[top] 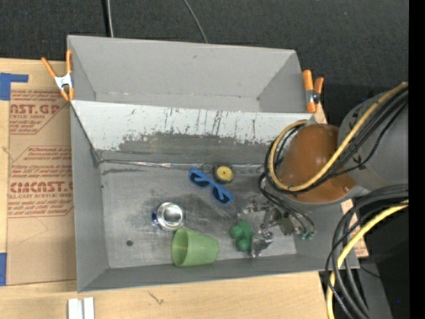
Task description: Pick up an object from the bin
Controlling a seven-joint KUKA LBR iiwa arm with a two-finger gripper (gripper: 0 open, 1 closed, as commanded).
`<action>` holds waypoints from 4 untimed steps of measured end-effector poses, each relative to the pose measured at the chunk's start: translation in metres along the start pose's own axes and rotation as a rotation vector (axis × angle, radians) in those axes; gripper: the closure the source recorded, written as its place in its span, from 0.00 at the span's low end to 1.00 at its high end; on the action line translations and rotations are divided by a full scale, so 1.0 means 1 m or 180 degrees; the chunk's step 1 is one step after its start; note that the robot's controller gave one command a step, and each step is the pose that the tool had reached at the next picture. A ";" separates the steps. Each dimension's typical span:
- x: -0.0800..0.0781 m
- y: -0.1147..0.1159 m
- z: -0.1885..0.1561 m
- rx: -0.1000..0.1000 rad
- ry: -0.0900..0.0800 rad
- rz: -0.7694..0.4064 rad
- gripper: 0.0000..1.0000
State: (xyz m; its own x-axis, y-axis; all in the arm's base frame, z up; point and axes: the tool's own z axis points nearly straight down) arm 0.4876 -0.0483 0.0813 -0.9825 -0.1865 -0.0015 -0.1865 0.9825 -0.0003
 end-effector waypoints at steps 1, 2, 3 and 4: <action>0.000 0.000 -0.002 -0.0001 0.0003 0.0000 1.00; 0.000 0.001 -0.017 0.0000 0.0001 -0.0001 1.00; -0.002 0.001 -0.077 0.0005 -0.0013 -0.0002 1.00; -0.002 0.001 -0.080 0.0000 0.0001 -0.0003 1.00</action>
Offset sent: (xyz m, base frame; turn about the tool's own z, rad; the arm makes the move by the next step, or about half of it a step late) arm 0.0000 -0.0001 0.0026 0.0000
